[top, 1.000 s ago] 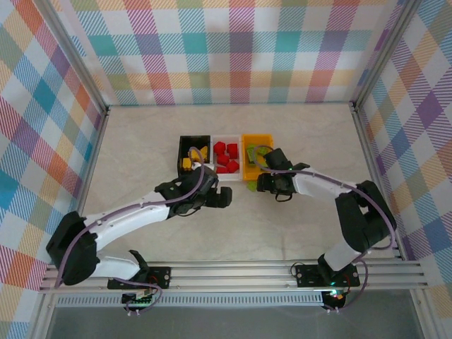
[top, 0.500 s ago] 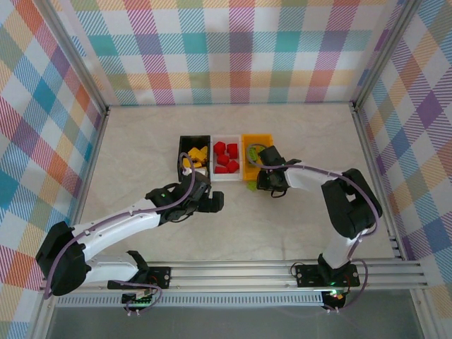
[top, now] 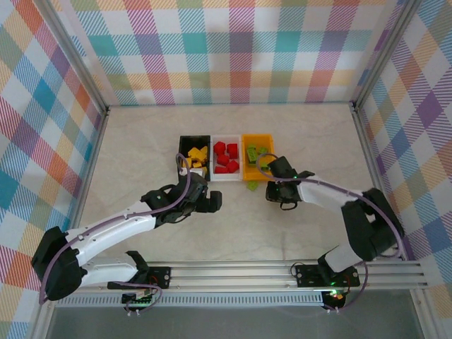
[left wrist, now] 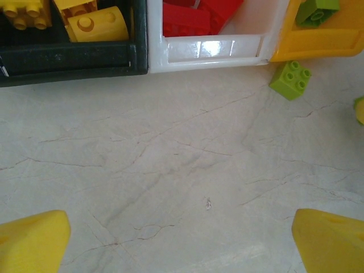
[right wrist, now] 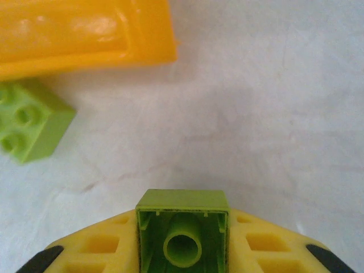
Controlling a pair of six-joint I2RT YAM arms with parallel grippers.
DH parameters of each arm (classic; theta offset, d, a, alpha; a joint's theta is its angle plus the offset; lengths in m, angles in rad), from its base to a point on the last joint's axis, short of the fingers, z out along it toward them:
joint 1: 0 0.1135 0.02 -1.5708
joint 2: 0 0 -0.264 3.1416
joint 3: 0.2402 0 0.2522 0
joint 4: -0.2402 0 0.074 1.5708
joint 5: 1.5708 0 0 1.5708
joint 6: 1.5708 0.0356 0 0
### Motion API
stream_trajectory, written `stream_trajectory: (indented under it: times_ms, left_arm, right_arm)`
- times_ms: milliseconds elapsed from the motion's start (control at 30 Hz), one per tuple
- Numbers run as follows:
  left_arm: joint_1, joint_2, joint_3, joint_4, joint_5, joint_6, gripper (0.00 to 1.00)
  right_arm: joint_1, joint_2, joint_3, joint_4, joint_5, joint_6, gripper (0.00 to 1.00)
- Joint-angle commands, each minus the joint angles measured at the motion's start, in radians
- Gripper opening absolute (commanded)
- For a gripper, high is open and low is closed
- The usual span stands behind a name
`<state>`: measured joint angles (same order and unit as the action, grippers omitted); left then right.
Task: Sort the legos into containers by color
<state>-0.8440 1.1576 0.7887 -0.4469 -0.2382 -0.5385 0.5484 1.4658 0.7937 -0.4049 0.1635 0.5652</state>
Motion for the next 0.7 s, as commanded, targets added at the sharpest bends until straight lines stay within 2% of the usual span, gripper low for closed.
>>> stream_trajectory:
  times_ms: [0, 100, 267, 433, 500, 600, 667]
  left_arm:
    - [-0.003, -0.039, -0.020, -0.033, -0.046, -0.009, 1.00]
    - [-0.004, -0.047, -0.020, -0.053, -0.079, -0.015, 1.00]
    - [-0.004, -0.091, -0.030, -0.079, -0.097, -0.025, 1.00]
    - [-0.003, -0.156, -0.037, -0.112, -0.110, -0.021, 1.00]
    - [-0.003, -0.168, -0.032, -0.126, -0.118, -0.014, 1.00]
    - [-0.003, -0.175, -0.024, -0.146, -0.132, -0.012, 1.00]
    - [-0.002, -0.171, -0.017, -0.157, -0.142, -0.012, 1.00]
  right_arm:
    - [0.036, -0.139, 0.025, -0.055, 0.011, 0.011, 0.29]
    - [0.036, -0.145, 0.121, -0.047, 0.030, -0.019, 0.30]
    - [0.016, 0.063, 0.358, -0.023, 0.074, -0.036, 0.31]
    - [-0.017, 0.272, 0.519, 0.035, 0.130, -0.025, 0.36]
    - [-0.026, 0.340, 0.590, 0.019, 0.137, -0.015, 0.41]
    - [-0.028, 0.395, 0.667, -0.016, 0.135, -0.007, 0.56]
    - [-0.026, 0.375, 0.663, -0.020, 0.136, 0.004, 0.66]
